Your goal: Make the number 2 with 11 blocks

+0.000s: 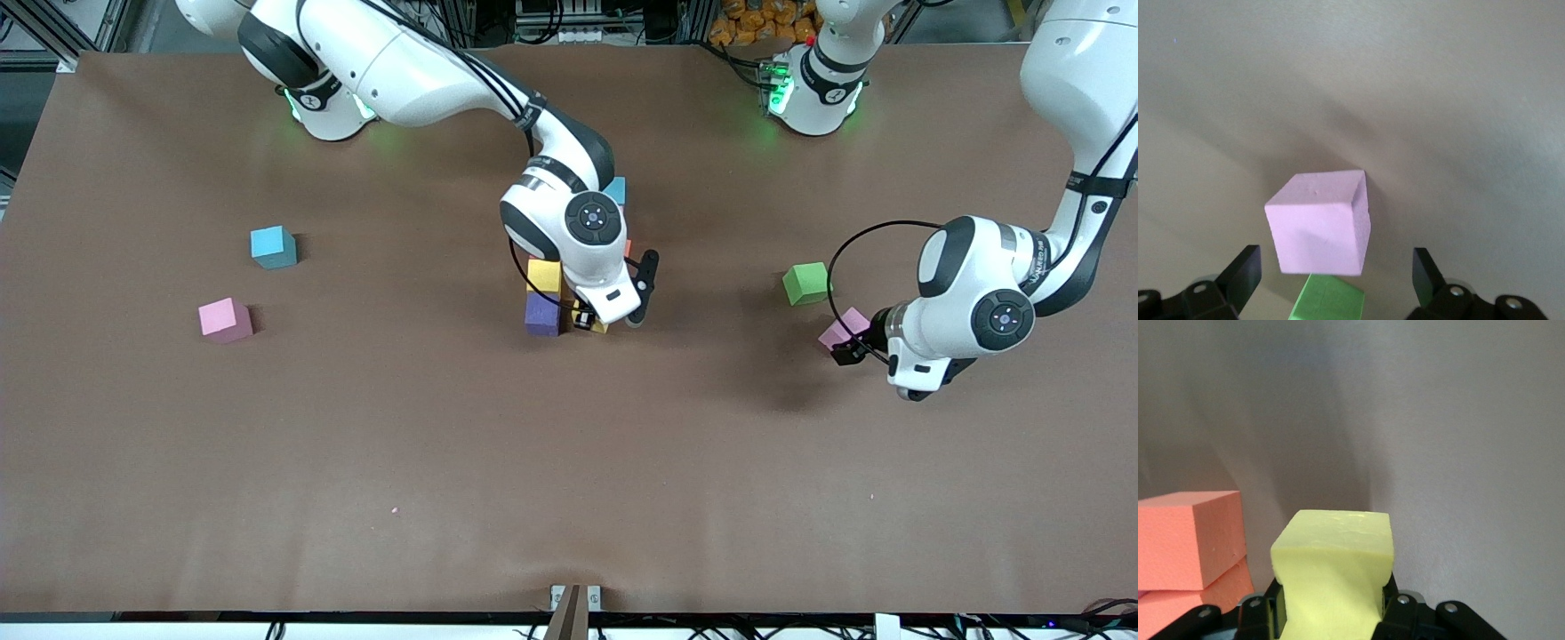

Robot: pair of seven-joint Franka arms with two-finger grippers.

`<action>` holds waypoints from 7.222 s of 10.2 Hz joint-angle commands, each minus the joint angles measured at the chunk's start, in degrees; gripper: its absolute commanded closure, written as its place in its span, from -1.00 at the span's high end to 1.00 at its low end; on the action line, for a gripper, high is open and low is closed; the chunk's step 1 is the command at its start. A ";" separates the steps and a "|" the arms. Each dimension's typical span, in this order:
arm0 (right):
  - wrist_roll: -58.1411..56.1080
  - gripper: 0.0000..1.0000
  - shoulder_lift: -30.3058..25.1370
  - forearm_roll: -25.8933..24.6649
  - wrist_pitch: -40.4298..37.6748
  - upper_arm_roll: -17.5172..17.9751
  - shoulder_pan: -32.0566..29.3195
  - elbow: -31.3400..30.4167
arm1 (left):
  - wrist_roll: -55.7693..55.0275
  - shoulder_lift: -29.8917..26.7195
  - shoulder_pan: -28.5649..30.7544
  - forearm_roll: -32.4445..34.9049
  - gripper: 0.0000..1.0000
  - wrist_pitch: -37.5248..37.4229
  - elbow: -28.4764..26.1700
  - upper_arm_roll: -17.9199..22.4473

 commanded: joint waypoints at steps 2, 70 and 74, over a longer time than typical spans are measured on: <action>-8.34 -0.41 2.07 -1.07 -1.57 -2.21 2.91 2.59 | -2.51 -1.21 3.88 -0.10 1.00 3.35 -3.77 -0.75; 27.43 1.00 -46.97 -0.46 6.78 -4.93 -30.66 -55.42 | -78.35 11.53 -49.46 -9.68 -0.35 21.63 11.08 11.73; 24.00 1.00 -47.32 4.71 0.74 -5.20 -32.94 -48.76 | -78.36 11.97 -49.37 -9.42 0.82 21.54 11.08 11.73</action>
